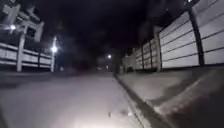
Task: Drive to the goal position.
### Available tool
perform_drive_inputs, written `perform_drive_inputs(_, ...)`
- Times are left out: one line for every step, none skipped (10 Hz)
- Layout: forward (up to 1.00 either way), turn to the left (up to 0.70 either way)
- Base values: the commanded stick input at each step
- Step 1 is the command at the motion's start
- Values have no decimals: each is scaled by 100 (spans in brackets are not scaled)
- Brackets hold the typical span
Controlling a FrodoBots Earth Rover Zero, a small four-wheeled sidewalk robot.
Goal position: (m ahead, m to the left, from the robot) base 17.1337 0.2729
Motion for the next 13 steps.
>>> perform_drive_inputs(50, -40)
perform_drive_inputs(50, -6)
perform_drive_inputs(50, -32)
perform_drive_inputs(50, -23)
perform_drive_inputs(50, 5)
perform_drive_inputs(50, -8)
perform_drive_inputs(50, -35)
perform_drive_inputs(50, -31)
perform_drive_inputs(50, 5)
perform_drive_inputs(50, 5)
perform_drive_inputs(50, -11)
perform_drive_inputs(50, -50)
perform_drive_inputs(50, -50)
